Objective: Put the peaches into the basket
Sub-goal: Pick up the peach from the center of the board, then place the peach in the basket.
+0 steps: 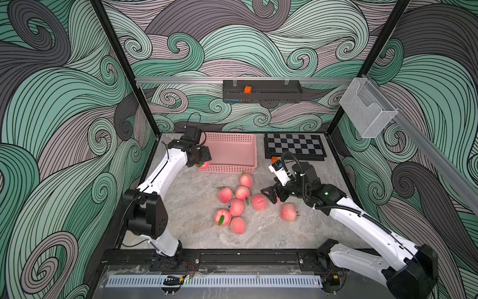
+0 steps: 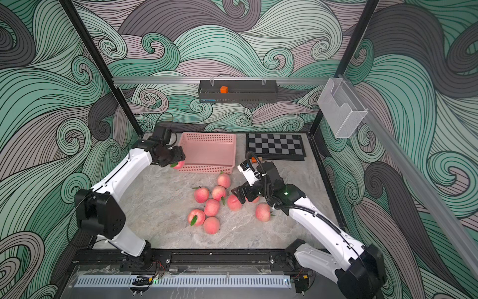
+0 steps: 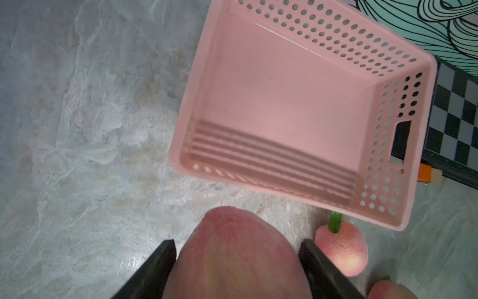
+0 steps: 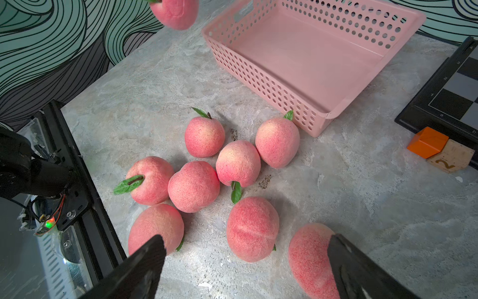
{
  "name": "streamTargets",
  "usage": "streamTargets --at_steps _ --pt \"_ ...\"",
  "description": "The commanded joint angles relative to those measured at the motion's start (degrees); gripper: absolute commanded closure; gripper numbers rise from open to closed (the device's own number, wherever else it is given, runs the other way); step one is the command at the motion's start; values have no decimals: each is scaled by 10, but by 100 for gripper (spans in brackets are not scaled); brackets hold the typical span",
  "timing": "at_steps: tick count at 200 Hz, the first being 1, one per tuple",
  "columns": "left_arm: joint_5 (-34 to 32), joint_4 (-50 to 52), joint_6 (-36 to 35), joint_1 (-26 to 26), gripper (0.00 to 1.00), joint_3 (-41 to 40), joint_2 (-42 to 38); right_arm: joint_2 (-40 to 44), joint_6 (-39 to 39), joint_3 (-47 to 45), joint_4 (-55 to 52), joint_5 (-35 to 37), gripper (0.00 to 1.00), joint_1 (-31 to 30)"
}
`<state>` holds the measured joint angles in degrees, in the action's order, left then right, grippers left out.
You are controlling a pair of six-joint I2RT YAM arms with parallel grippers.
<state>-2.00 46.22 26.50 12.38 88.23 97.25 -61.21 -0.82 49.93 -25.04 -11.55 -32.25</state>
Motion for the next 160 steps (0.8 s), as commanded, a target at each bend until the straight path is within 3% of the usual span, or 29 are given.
streamTargets --at_steps 1,61,160 --pt "-32 4 -37 11 49 81 76 2 13 21 1 -16 1 10" --pt "-62 7 -59 22 49 234 241 18 16 13 -17 13 1 23" --pt "-140 27 -64 23 48 248 309 11 15 16 -23 25 1 26"
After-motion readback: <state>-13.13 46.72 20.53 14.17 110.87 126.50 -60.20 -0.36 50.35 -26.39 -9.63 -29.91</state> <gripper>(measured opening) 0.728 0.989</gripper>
